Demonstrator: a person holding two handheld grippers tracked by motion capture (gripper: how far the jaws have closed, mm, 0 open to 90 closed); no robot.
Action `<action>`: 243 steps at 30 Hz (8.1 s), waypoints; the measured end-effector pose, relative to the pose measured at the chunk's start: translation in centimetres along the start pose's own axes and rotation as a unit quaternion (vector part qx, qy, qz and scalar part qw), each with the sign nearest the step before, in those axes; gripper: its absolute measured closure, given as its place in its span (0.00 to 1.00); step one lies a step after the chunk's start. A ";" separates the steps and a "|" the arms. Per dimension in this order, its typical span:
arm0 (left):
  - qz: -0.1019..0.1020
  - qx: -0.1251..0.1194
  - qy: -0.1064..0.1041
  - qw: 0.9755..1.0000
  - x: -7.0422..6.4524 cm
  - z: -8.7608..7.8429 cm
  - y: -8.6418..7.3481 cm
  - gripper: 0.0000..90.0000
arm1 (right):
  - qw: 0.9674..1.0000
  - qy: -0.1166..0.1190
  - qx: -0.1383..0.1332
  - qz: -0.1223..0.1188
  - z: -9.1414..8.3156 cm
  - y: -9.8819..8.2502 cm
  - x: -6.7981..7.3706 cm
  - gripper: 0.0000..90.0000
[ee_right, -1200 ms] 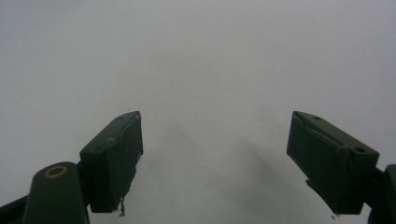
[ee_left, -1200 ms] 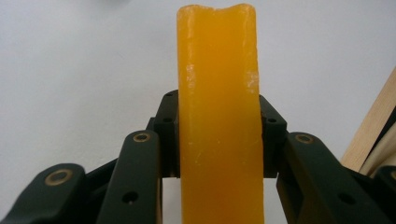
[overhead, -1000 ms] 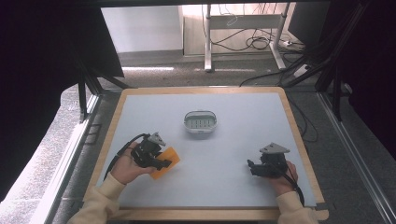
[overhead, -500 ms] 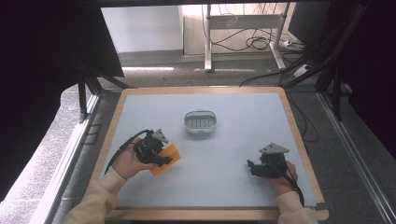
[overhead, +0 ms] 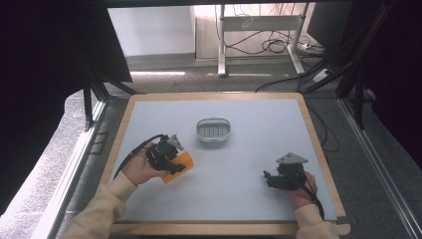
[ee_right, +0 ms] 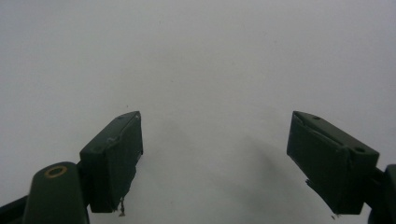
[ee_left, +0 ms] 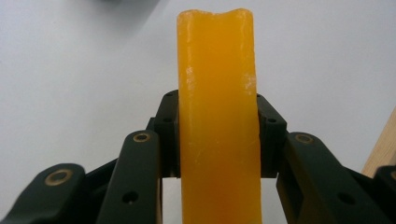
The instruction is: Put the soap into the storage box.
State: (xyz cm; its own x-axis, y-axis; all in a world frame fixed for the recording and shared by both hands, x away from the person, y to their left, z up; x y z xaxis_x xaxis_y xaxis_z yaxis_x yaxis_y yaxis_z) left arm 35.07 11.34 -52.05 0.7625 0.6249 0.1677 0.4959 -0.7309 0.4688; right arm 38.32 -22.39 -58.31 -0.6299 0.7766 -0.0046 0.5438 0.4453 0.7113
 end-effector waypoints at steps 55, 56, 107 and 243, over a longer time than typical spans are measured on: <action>0.047 -0.003 -0.016 0.999 3.2 1.7 4.4 0.69 | 1.000 0.003 0.001 -0.002 0.1 0.0 0.1 0.20; 0.048 -0.005 -0.018 0.999 3.2 1.7 4.5 0.69 | 1.000 0.003 0.001 -0.002 0.1 -0.1 0.1 0.20; 0.100 -0.013 -0.055 0.993 6.1 3.1 10.4 0.69 | 1.000 0.001 -0.003 -0.003 -0.1 0.0 0.0 0.21; -0.054 -0.115 0.045 0.991 3.5 0.2 -1.4 0.29 | 1.000 -0.001 0.003 -0.006 -0.1 -0.1 0.3 0.20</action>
State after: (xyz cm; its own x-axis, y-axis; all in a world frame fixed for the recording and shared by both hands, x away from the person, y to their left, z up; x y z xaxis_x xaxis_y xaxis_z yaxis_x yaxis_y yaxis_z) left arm 37.15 14.48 -52.28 0.6645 0.7260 0.1769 0.4573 -0.5823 0.6722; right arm 38.02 -22.24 -58.34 -0.6357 0.7718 -0.0146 0.5390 0.4573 0.7073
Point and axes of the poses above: each handheld gripper's, and its own axes: z roughly forward along the jaws, y roughly out of its top, x roughly to its left, the point moved 9 cm from there along z, roughly forward along the jaws, and after that the axes turned 11 degrees about y, right-handed, at the moved point
